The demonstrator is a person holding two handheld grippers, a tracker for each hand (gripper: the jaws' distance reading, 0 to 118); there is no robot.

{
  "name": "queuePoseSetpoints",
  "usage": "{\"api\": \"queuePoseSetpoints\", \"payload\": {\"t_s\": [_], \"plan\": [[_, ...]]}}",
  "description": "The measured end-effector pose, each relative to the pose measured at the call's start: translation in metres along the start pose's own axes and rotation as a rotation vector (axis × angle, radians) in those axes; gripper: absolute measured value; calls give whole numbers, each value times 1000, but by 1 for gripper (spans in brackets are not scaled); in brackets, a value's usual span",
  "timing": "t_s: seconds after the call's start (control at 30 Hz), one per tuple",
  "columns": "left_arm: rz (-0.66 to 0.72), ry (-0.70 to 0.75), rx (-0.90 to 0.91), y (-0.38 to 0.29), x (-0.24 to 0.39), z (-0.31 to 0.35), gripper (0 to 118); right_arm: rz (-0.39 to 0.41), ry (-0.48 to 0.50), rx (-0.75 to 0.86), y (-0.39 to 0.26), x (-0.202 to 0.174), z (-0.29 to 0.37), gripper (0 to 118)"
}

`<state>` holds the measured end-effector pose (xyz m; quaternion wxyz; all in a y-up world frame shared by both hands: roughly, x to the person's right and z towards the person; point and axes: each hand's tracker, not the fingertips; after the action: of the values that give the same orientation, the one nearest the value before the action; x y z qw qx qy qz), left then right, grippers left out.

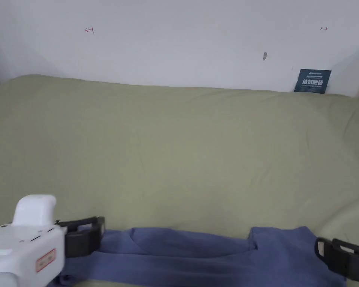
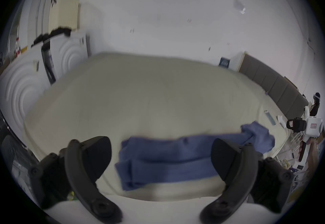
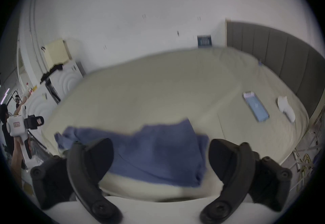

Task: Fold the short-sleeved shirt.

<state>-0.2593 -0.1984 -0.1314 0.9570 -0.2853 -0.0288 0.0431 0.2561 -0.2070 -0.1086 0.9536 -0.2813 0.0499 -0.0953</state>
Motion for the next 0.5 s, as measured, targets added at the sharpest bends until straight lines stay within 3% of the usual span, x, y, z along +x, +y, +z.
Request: {"api": "queuePoseSetpoints", "payload": {"t_s": [0.03, 0.1, 0.17, 0.3, 0.5], "plan": [[-16, 16, 42, 6, 15, 5, 90, 19, -20, 70, 6, -17, 6, 84], [-27, 44, 150, 16, 44, 14, 22, 64, -59, 170, 13, -48, 12, 26], [-47, 82, 219, 18, 65, 20, 3, 86, -60, 280, 13, -74, 17, 12], [-63, 103, 316, 16, 87, 30, 0, 138, -89, 393, 7, -106, 22, 5], [-76, 110, 331, 12, 91, 35, 0, 189, -108, 410, 4, -123, 21, 5]]}}
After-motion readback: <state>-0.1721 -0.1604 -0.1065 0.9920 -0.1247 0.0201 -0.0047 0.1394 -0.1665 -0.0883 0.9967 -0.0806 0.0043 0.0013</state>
